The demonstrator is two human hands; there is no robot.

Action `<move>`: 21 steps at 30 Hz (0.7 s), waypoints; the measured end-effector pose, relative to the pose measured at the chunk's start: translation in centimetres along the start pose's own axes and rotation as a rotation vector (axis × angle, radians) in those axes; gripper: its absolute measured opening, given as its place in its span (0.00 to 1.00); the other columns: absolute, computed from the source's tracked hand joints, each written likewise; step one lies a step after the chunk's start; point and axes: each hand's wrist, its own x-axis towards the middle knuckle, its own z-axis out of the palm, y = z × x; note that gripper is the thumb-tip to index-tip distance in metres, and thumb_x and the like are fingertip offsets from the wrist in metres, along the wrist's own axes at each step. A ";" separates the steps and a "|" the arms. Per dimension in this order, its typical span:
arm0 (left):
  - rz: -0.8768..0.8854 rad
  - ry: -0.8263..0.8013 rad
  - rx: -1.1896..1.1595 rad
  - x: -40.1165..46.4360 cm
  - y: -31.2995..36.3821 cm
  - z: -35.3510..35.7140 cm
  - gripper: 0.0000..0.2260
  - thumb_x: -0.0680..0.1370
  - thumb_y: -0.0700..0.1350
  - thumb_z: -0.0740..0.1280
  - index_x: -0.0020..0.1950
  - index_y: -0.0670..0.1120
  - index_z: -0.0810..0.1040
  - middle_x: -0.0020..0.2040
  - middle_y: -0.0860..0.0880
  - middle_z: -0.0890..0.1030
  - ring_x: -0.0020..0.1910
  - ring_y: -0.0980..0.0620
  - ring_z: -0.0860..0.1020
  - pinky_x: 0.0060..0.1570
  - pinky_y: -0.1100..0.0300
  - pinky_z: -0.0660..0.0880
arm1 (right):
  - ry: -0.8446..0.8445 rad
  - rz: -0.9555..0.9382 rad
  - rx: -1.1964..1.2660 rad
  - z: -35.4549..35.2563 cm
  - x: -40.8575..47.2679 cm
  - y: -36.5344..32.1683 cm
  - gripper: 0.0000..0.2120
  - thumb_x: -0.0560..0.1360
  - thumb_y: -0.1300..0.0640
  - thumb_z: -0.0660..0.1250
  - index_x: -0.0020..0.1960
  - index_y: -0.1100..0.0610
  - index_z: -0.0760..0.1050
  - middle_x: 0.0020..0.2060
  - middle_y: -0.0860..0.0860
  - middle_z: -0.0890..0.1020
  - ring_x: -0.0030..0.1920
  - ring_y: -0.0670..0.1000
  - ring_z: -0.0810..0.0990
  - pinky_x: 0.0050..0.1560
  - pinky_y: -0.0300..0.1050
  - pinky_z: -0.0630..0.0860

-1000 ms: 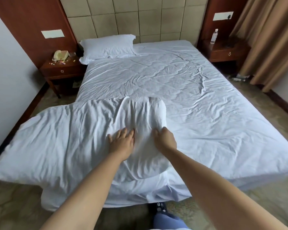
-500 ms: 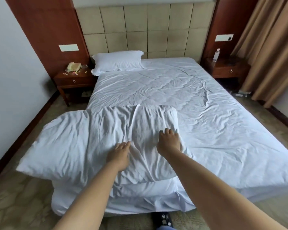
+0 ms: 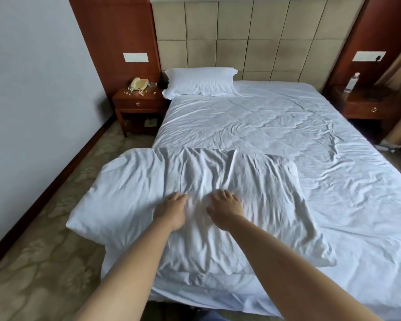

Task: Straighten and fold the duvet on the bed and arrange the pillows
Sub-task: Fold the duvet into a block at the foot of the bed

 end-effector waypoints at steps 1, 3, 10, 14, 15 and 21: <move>0.003 0.011 0.017 1.0 -0.9 -0.2 0.21 0.79 0.43 0.56 0.72 0.52 0.63 0.74 0.52 0.62 0.71 0.48 0.64 0.65 0.51 0.68 | 0.010 -0.002 0.015 0.3 1.1 -0.5 0.22 0.78 0.47 0.56 0.70 0.53 0.65 0.69 0.54 0.66 0.70 0.55 0.63 0.68 0.49 0.60; 0.006 0.037 0.062 3.5 -2.8 -1.0 0.19 0.78 0.43 0.57 0.69 0.51 0.67 0.71 0.51 0.65 0.68 0.47 0.67 0.63 0.52 0.69 | 0.033 0.000 0.067 0.8 3.8 -1.5 0.21 0.79 0.48 0.55 0.70 0.54 0.65 0.70 0.53 0.66 0.71 0.54 0.62 0.69 0.48 0.60; 0.041 0.068 0.262 12.0 -8.6 -3.8 0.18 0.80 0.45 0.55 0.71 0.51 0.66 0.69 0.52 0.69 0.69 0.50 0.65 0.66 0.53 0.64 | 0.114 0.068 0.243 2.6 13.1 -4.3 0.24 0.78 0.47 0.46 0.69 0.54 0.64 0.70 0.52 0.66 0.73 0.53 0.60 0.71 0.46 0.56; -0.056 0.086 0.291 15.3 -11.7 -4.7 0.17 0.80 0.54 0.54 0.68 0.52 0.68 0.67 0.53 0.70 0.68 0.50 0.66 0.64 0.51 0.65 | 0.011 0.141 0.306 2.8 17.7 -5.8 0.29 0.80 0.41 0.47 0.77 0.53 0.53 0.77 0.53 0.54 0.77 0.51 0.48 0.75 0.48 0.44; -0.091 0.081 0.273 15.8 -12.6 -4.8 0.18 0.80 0.56 0.53 0.67 0.52 0.68 0.67 0.53 0.70 0.68 0.50 0.66 0.63 0.50 0.65 | 0.004 0.143 0.304 2.6 18.6 -6.4 0.29 0.80 0.40 0.47 0.77 0.52 0.53 0.77 0.53 0.53 0.77 0.51 0.48 0.75 0.48 0.44; -0.320 0.048 0.119 17.8 -17.2 -6.0 0.23 0.81 0.57 0.50 0.73 0.50 0.62 0.72 0.49 0.66 0.70 0.48 0.64 0.64 0.47 0.66 | -0.080 0.087 0.256 2.3 22.7 -11.3 0.34 0.78 0.36 0.44 0.77 0.54 0.52 0.77 0.54 0.53 0.77 0.52 0.48 0.75 0.50 0.44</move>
